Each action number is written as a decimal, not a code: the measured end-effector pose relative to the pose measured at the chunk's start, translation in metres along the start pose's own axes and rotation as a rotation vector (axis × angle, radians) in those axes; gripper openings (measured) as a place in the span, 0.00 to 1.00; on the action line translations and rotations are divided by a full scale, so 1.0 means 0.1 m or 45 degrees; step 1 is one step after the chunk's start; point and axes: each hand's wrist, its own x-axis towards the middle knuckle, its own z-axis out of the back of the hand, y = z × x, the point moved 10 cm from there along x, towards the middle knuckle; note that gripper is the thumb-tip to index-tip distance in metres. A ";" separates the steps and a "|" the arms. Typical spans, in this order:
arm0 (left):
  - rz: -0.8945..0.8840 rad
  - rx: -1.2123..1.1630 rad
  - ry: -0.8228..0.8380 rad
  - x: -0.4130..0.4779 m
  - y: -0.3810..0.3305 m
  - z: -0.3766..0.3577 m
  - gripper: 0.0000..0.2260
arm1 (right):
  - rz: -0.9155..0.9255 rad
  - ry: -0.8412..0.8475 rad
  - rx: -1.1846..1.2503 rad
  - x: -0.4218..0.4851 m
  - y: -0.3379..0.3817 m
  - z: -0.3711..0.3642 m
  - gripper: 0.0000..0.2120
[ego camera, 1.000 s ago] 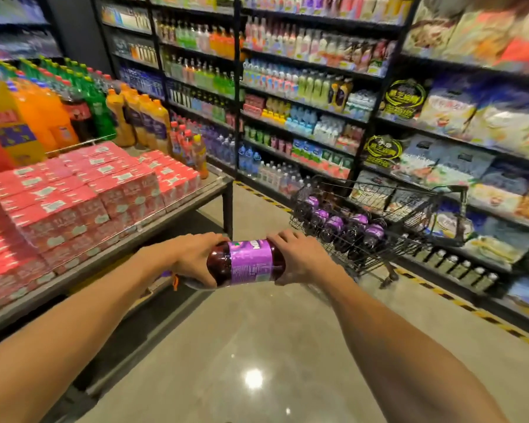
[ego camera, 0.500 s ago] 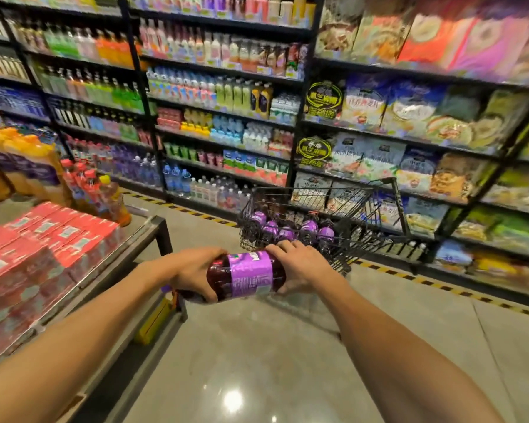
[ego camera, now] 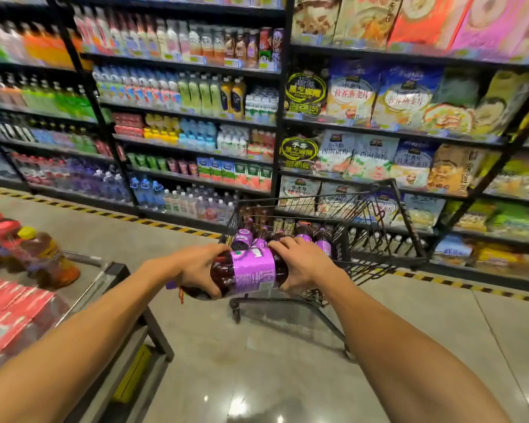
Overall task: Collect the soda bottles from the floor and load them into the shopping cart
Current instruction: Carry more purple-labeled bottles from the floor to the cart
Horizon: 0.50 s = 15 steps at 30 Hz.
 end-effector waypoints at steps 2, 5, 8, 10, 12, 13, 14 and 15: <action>-0.026 0.002 0.001 0.18 0.06 0.10 0.45 | 0.002 0.013 0.004 0.19 -0.10 0.01 0.56; -0.038 0.007 0.013 0.54 0.25 0.30 0.45 | -0.004 0.027 0.001 0.57 -0.27 0.04 0.56; -0.051 0.027 0.047 0.94 0.47 0.50 0.46 | -0.029 0.065 0.023 0.97 -0.44 0.03 0.56; -0.057 0.040 0.077 1.22 0.65 0.62 0.47 | -0.050 0.080 0.031 1.24 -0.55 0.03 0.56; -0.078 0.040 0.116 1.49 0.80 0.75 0.46 | -0.093 0.085 0.052 1.48 -0.66 0.03 0.56; -0.093 0.046 0.130 1.62 0.85 0.82 0.45 | -0.112 0.092 0.059 1.59 -0.72 0.03 0.57; -0.104 0.048 0.139 1.74 0.91 0.89 0.45 | -0.129 0.106 0.066 1.70 -0.77 0.03 0.57; -0.112 0.053 0.147 1.87 0.97 0.97 0.45 | -0.146 0.115 0.076 1.80 -0.83 0.05 0.58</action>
